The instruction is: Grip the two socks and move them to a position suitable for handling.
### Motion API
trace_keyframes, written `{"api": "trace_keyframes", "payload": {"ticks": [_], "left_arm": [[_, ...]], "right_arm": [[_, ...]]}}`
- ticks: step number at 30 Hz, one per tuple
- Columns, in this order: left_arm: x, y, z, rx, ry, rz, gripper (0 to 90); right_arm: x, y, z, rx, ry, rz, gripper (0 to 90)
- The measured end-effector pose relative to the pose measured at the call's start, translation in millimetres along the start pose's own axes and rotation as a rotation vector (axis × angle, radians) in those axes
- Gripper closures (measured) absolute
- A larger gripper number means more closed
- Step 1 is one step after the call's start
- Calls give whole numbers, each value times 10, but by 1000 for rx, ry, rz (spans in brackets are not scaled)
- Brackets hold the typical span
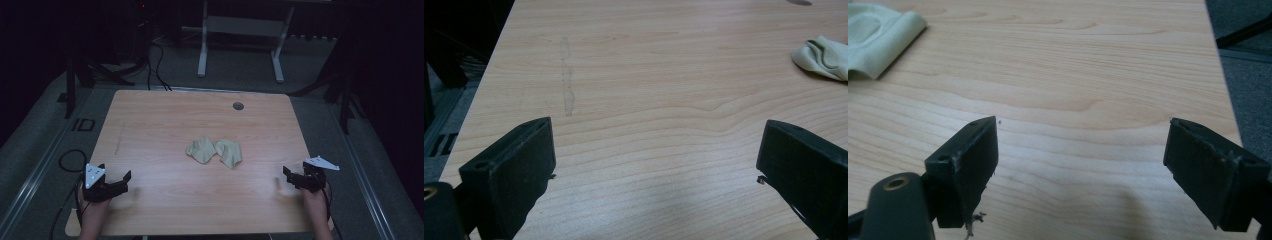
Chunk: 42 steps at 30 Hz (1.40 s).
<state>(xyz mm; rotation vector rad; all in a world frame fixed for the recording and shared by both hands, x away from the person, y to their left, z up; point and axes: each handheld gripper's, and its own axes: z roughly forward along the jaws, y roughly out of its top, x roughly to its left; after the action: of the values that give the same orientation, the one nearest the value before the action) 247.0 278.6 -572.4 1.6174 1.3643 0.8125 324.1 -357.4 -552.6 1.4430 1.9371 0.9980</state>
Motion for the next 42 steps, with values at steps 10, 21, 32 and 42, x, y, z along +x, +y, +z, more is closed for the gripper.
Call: {"api": "trace_keyframes", "payload": {"ticks": [10,21,32,42], "left_arm": [[-16,-3,13,9,-6,6,22],[-15,-2,12,11,-10,-1,22],[-8,-2,11,8,-12,-6,22],[-7,0,7,6,-20,-7,23]], "right_arm": [[155,167,79,45,74,-35,142],[392,386,157,62,149,-52,139],[625,556,336,110,223,-89,139],[873,695,566,157,264,-127,146]]}}
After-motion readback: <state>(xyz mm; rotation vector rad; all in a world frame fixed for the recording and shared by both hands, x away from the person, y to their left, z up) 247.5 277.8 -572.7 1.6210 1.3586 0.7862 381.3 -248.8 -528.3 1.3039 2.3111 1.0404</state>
